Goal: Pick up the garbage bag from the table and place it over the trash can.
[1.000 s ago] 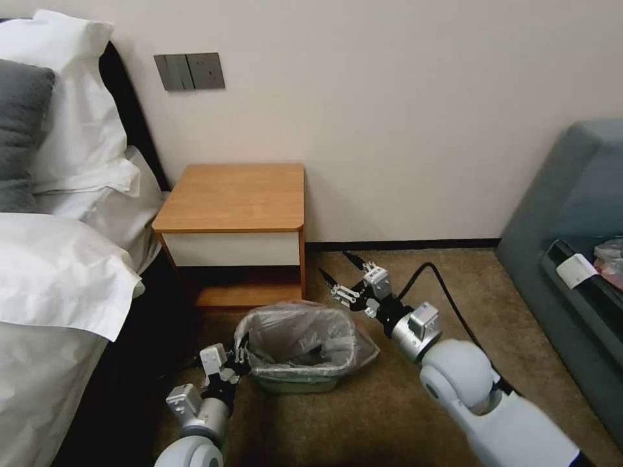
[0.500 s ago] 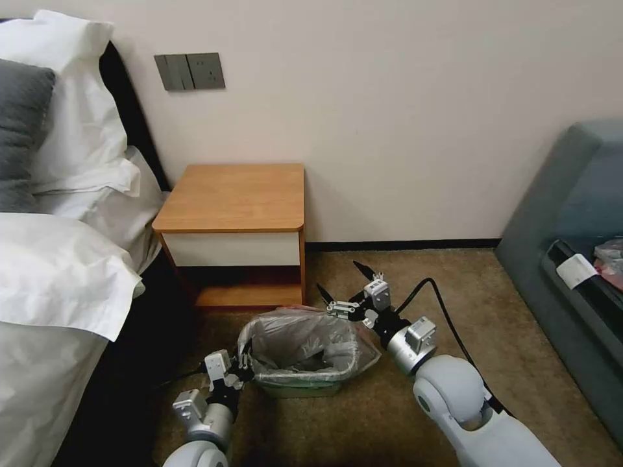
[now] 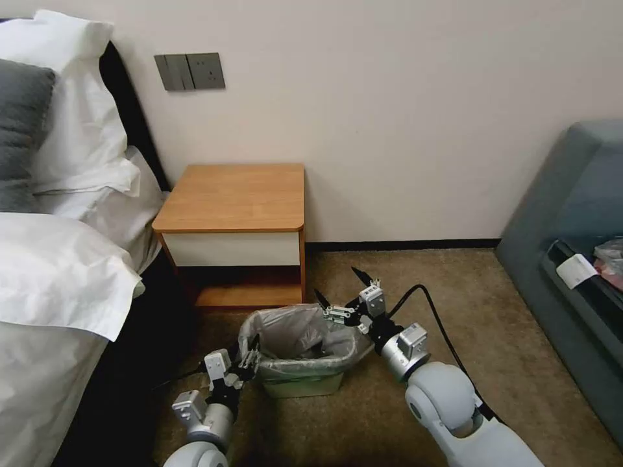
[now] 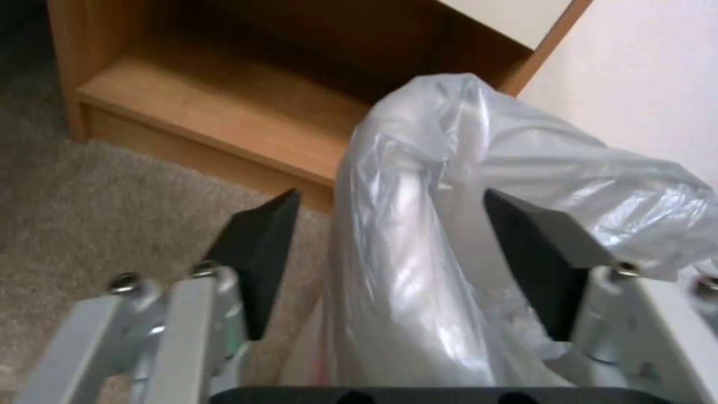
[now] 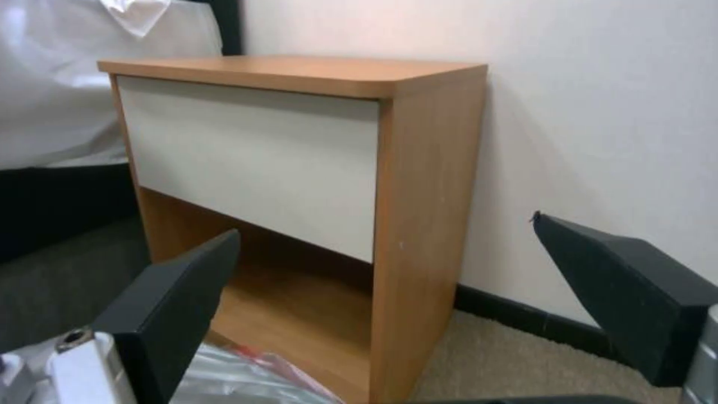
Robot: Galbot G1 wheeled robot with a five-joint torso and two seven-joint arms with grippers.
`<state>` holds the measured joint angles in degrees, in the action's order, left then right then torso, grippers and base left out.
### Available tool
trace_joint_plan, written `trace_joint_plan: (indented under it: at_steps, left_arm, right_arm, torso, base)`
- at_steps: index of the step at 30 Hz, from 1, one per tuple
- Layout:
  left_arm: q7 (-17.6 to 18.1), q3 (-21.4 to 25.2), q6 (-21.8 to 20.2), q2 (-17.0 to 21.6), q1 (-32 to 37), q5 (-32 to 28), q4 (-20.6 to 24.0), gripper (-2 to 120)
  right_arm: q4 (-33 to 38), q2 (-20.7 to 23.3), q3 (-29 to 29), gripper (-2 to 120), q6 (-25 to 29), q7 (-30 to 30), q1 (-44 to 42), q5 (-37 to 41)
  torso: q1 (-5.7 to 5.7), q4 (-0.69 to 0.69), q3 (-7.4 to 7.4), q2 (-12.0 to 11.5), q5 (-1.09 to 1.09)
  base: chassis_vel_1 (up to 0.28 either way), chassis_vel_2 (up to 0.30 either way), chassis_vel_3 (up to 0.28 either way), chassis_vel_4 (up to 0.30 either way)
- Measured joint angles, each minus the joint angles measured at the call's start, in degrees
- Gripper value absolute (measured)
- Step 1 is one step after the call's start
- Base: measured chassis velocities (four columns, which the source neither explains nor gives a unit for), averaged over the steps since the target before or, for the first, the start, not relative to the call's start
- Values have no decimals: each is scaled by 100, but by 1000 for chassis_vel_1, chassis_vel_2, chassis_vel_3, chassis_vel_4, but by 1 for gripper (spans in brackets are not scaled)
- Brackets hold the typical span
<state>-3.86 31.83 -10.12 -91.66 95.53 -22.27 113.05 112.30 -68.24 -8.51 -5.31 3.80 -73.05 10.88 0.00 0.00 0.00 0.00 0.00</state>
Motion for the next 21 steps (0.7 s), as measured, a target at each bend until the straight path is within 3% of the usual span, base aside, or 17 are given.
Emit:
trace_joint_plan:
  at_steps: [2, 9, 15, 18, 19, 21]
  left_arm:
    - [-47, 4, 0, 16, 4, -6, -6, 82]
    - [-116, 18, 55, 19, 16, 76, -14, 85]
    - [-215, 87, 373, 60, 109, 569, 121, 85]
    - [-343, 190, 1019, 61, 99, 1109, 70, 85]
    - [-343, 190, 1019, 61, 99, 1109, 70, 85]
    - [-432, 282, 1854, 29, -28, 1366, -161, 84]
  right_arm:
    - [-1, -17, 0, 100, -9, -2, -12, -18]
    - [-1, -22, 8, 100, -42, 27, 4, -27]
    - [-10, -63, 7, 100, -46, 46, -12, -58]
    - [-31, -123, -19, 100, -18, 36, -95, -116]
    - [-31, -123, -19, 100, -18, 36, -95, -116]
    - [-43, -245, -38, 100, 2, -260, -272, -180]
  torso:
    - [0, 0, 0, 0, 0]
    - [0, 0, 0, 0, 1]
    - [0, 0, 0, 0, 1]
    - [0, 0, 0, 0, 1]
    - [0, 0, 0, 0, 1]
    - [0, 0, 0, 0, 0]
  base:
    - [0, 0, 0, 0]
    - [0, 0, 0, 0]
    - [0, 0, 0, 0]
    - [0, 0, 0, 0]
    - [0, 0, 0, 0]
    - [0, 0, 0, 0]
